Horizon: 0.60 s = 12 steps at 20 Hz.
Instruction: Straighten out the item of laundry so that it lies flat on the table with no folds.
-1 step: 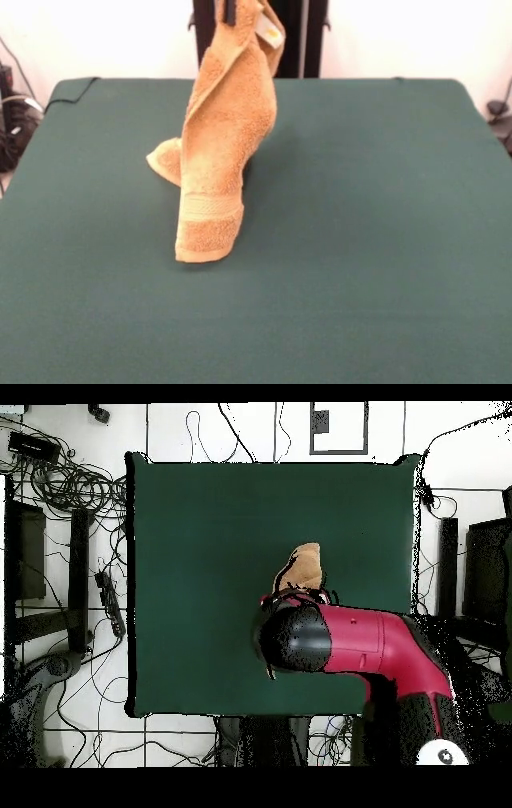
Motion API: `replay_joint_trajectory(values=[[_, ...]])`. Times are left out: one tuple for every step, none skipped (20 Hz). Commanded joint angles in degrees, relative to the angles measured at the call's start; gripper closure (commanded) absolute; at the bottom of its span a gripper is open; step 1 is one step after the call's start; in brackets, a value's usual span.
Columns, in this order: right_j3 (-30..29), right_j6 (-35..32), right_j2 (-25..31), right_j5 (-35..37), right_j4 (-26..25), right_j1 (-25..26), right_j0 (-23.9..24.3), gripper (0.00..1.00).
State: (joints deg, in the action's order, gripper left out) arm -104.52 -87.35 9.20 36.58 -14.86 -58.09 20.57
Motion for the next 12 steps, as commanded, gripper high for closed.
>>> replay_joint_trajectory(values=[[-6.4, -17.6, -1.7, -4.0, 4.3, 4.3, -4.3, 1.00], [-6.4, -17.6, -2.1, -4.2, 4.6, 4.4, -4.7, 1.00], [-6.3, -17.7, -2.5, -4.3, 4.9, 4.5, -5.0, 1.00], [-6.2, -18.3, -2.8, -4.4, 5.2, 4.6, -5.5, 1.00], [-6.1, -18.4, -3.2, -4.5, 5.5, 4.8, -5.9, 1.00], [-6.1, -18.6, -3.5, -4.7, 5.8, 4.9, -6.3, 1.00], [-6.0, -18.6, -3.9, -4.8, 6.1, 5.0, -6.8, 1.00], [-5.8, -18.8, -4.5, -5.0, 6.4, 5.2, -7.4, 1.00], [-5.7, -18.9, -4.9, -5.3, 6.6, 5.4, -7.8, 1.00], [-5.6, -18.9, -5.3, -5.6, 6.8, 5.6, -8.3, 1.00], [-5.5, -18.8, -5.6, -5.8, 7.2, 5.8, -8.6, 1.00], [-5.5, -18.8, -5.9, -6.2, 7.5, 6.1, -8.9, 1.00]])
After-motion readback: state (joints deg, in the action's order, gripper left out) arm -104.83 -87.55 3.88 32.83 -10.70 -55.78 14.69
